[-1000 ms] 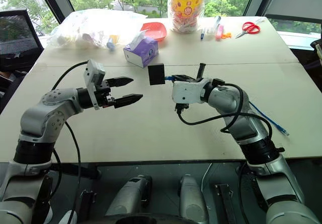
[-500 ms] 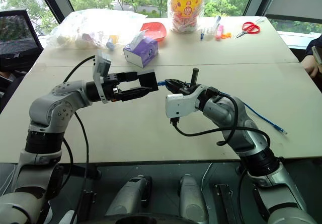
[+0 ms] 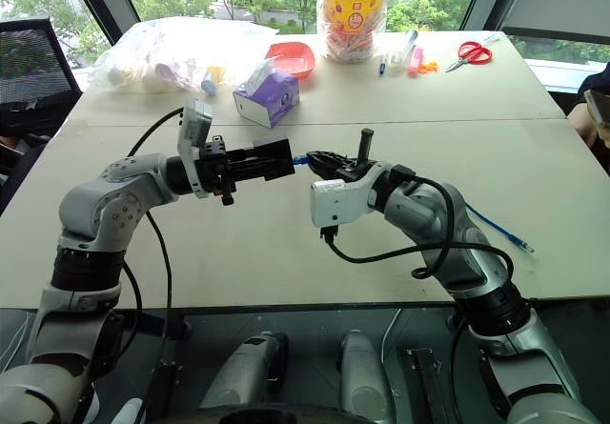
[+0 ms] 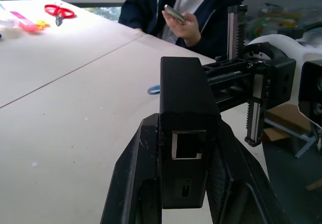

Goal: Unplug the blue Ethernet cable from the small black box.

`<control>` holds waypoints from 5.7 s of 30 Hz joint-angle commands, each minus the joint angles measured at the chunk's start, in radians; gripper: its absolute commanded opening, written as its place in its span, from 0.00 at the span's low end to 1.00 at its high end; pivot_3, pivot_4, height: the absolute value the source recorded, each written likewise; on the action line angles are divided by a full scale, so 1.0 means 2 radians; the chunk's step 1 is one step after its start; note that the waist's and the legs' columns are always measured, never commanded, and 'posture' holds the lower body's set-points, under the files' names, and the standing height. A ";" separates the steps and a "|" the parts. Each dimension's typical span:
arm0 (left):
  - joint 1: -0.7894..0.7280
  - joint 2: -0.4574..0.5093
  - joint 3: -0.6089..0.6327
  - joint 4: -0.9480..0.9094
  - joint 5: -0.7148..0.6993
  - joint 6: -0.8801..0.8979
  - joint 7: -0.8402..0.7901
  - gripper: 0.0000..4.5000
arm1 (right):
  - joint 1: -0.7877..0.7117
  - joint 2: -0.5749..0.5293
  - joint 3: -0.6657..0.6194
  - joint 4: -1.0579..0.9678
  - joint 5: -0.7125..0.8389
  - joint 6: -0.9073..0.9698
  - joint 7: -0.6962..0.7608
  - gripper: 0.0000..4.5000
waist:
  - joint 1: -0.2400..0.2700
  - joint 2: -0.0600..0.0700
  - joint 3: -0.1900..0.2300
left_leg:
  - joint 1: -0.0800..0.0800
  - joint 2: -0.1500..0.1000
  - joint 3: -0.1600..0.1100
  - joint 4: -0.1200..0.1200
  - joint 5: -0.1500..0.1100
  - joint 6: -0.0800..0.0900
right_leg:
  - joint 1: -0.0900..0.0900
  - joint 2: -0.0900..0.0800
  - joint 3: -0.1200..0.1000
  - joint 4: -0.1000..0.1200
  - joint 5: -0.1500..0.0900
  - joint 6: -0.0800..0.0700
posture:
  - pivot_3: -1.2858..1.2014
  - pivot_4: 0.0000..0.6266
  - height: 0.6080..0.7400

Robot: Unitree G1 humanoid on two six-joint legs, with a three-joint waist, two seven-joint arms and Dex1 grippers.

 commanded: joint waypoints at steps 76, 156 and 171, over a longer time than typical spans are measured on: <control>-0.045 0.021 -0.053 0.050 0.048 -0.063 -0.128 0.11 | -0.250 -0.022 0.004 0.117 0.429 0.519 0.221 0.16 | -0.001 0.000 0.000 | -0.001 0.000 0.000 0.000 0.000 0.000 | -0.001 0.000 -0.001 0.000 0.001 0.002 | 0.52 0.24 1.00; -0.052 -0.129 -0.054 0.483 0.260 -0.512 0.038 0.41 | -0.030 -0.012 -0.181 0.009 0.361 0.590 -0.075 0.86 | 0.000 0.000 0.000 | -0.001 0.000 0.000 0.001 0.000 0.000 | 0.000 -0.001 -0.001 0.000 0.001 0.002 | 0.52 0.24 1.00; 0.017 -0.052 -0.033 0.299 0.216 -0.398 -0.038 1.00 | 0.059 -0.074 -0.196 -0.124 0.454 0.637 -0.025 0.86 | 0.000 0.000 0.000 | -0.001 0.000 -0.001 0.001 0.000 0.001 | 0.000 0.000 -0.001 0.000 0.001 0.002 | 0.52 0.24 1.00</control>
